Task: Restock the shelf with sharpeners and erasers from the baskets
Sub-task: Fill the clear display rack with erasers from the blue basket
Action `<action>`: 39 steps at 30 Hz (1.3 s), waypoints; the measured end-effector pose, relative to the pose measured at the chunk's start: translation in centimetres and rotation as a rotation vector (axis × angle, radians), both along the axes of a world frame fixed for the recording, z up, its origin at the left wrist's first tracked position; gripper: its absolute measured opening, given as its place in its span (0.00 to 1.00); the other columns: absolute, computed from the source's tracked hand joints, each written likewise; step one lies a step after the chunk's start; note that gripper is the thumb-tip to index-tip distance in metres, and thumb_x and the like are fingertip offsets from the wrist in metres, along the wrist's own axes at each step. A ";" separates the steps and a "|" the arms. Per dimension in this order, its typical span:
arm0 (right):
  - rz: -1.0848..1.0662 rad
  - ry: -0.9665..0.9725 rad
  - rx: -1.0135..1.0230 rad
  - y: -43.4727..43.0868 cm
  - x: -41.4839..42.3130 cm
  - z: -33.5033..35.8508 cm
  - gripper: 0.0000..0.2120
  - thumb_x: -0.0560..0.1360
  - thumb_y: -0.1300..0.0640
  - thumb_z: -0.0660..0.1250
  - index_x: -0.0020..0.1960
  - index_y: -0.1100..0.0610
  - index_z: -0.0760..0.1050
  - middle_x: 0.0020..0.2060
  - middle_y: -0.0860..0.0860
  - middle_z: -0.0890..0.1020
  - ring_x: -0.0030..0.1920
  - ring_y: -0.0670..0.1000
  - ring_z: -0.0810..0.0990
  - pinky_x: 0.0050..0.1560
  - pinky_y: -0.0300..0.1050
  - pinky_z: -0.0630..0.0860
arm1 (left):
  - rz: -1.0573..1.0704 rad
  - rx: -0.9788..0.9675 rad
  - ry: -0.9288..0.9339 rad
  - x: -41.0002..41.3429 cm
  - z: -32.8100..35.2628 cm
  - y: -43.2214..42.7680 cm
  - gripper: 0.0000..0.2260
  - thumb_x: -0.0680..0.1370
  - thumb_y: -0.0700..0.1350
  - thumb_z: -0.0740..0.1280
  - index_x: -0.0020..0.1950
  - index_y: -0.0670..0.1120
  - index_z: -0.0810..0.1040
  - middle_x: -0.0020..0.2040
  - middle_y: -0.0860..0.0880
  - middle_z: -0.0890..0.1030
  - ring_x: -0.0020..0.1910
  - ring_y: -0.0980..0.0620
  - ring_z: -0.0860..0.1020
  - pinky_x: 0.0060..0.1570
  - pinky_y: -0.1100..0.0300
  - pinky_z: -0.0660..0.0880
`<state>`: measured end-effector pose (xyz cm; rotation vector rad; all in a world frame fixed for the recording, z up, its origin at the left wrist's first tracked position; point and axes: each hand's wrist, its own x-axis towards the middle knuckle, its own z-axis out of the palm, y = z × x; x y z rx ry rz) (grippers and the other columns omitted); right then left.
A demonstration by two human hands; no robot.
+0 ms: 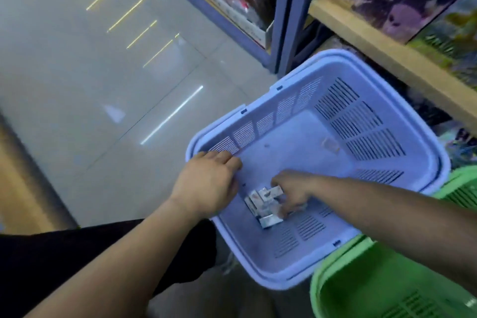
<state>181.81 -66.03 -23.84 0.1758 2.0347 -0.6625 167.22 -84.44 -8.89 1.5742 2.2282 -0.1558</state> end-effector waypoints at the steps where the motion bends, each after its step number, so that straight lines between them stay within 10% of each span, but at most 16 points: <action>1: -0.015 0.015 -0.013 -0.1 0.2 -0.2 0.41 0.62 0.36 0.79 0.66 0.55 0.71 0.61 0.55 0.77 0.62 0.58 0.76 0.56 0.47 0.74 | 0.030 0.003 -0.014 0.1 0.0 0.2 0.13 0.73 0.52 0.60 0.49 0.49 0.80 0.43 0.49 0.80 0.43 0.42 0.80 0.43 0.50 0.77; 14: -0.059 0.092 -0.040 -3.2 1.2 -1.5 0.51 0.53 0.33 0.80 0.67 0.55 0.65 0.61 0.52 0.74 0.60 0.54 0.76 0.53 0.46 0.76 | 0.163 0.178 -0.041 0.8 -0.3 0.3 0.09 0.73 0.50 0.65 0.49 0.50 0.81 0.43 0.51 0.81 0.41 0.43 0.81 0.41 0.51 0.77; 21: -0.096 0.019 -0.069 -3.2 0.8 -1.0 0.28 0.66 0.47 0.80 0.57 0.56 0.70 0.52 0.52 0.75 0.52 0.53 0.76 0.39 0.43 0.68 | 0.168 0.207 -0.019 0.8 -0.6 0.3 0.08 0.73 0.50 0.66 0.49 0.50 0.81 0.44 0.51 0.81 0.41 0.44 0.80 0.41 0.52 0.76; 25: -0.034 0.055 -0.110 -3.2 0.8 -0.8 0.35 0.66 0.45 0.79 0.68 0.53 0.71 0.60 0.50 0.78 0.58 0.53 0.78 0.45 0.41 0.67 | 0.173 0.234 -0.019 0.7 -0.8 0.2 0.08 0.73 0.50 0.66 0.49 0.50 0.81 0.44 0.51 0.81 0.41 0.44 0.80 0.41 0.51 0.76; 39: 0.008 -0.043 -0.199 -3.4 1.0 -0.2 0.19 0.70 0.38 0.75 0.43 0.45 0.67 0.38 0.44 0.73 0.46 0.52 0.76 0.40 0.45 0.69 | 0.173 0.269 0.001 0.9 -1.1 0.1 0.08 0.73 0.49 0.65 0.48 0.50 0.81 0.43 0.52 0.80 0.41 0.45 0.79 0.39 0.54 0.74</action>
